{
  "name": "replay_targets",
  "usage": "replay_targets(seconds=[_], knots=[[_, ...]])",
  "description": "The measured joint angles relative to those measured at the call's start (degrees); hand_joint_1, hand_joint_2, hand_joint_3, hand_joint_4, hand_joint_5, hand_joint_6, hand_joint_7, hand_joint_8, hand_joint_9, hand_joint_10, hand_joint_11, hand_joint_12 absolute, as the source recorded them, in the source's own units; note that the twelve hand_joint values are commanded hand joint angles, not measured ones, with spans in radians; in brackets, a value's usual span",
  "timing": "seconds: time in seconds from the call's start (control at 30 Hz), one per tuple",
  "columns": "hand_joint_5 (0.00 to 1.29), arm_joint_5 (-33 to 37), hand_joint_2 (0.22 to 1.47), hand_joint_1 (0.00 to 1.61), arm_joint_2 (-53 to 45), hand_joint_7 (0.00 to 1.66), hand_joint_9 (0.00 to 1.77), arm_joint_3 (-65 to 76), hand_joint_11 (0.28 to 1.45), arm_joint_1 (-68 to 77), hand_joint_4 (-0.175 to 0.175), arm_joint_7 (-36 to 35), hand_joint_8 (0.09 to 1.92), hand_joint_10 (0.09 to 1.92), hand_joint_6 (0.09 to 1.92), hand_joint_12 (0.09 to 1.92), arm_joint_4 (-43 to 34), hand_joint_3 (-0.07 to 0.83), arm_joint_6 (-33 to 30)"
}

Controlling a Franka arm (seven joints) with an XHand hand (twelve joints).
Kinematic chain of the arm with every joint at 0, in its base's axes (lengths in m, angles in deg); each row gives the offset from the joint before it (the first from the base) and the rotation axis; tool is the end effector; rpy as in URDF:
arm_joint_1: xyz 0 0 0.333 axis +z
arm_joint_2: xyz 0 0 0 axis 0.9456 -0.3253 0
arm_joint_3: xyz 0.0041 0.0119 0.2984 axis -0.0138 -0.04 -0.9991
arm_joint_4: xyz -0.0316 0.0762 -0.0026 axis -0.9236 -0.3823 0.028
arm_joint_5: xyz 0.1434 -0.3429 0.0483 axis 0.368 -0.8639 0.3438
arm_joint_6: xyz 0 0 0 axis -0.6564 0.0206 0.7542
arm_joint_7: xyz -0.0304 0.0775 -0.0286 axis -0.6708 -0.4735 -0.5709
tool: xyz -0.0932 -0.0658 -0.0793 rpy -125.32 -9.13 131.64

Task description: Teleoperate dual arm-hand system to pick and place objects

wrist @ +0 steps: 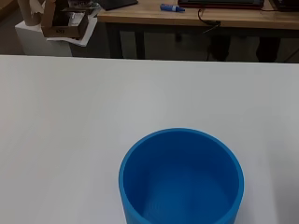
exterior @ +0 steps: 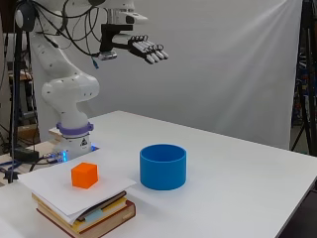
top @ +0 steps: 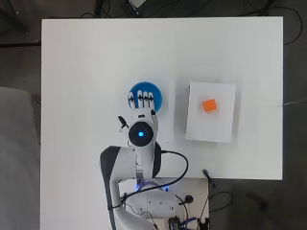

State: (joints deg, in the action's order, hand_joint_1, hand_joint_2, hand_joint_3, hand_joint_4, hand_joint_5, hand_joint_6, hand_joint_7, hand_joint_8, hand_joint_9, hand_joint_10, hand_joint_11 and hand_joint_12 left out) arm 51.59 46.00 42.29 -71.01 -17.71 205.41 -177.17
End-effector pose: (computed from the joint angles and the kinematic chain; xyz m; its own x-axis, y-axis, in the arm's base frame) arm 0.3052 -0.0055 0.5473 0.6214 0.7835 -0.0053 0.7833 -0.6213 -0.0185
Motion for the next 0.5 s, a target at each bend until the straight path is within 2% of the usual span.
replay_targets(seconds=[0.2, 0.3, 0.4, 0.5], knots=[[0.30, -0.36, 1.04, 0.20, -10.49, 0.30, 0.39, 3.95, 0.43, -0.35, 0.116, -0.12, 0.09, 0.09, 0.09, 0.09, -14.19, 0.001, 0.68], [0.29, 0.24, 1.03, 0.21, -17.17, 0.29, 0.39, 9.00, 0.44, -0.73, 0.111, -0.17, 0.09, 0.09, 0.09, 0.09, -20.17, -0.004, -1.14], [0.29, 0.53, 1.02, 0.22, -20.45, 0.28, 0.38, 13.37, 0.44, -1.27, 0.112, 0.32, 0.09, 0.09, 0.09, 0.09, -20.88, -0.007, -3.99], [0.29, -0.18, 1.01, 0.21, -20.06, 0.31, 0.40, 15.93, 0.46, -2.21, 0.105, 1.39, 0.09, 0.09, 0.09, 0.09, -17.47, -0.008, -7.49]])
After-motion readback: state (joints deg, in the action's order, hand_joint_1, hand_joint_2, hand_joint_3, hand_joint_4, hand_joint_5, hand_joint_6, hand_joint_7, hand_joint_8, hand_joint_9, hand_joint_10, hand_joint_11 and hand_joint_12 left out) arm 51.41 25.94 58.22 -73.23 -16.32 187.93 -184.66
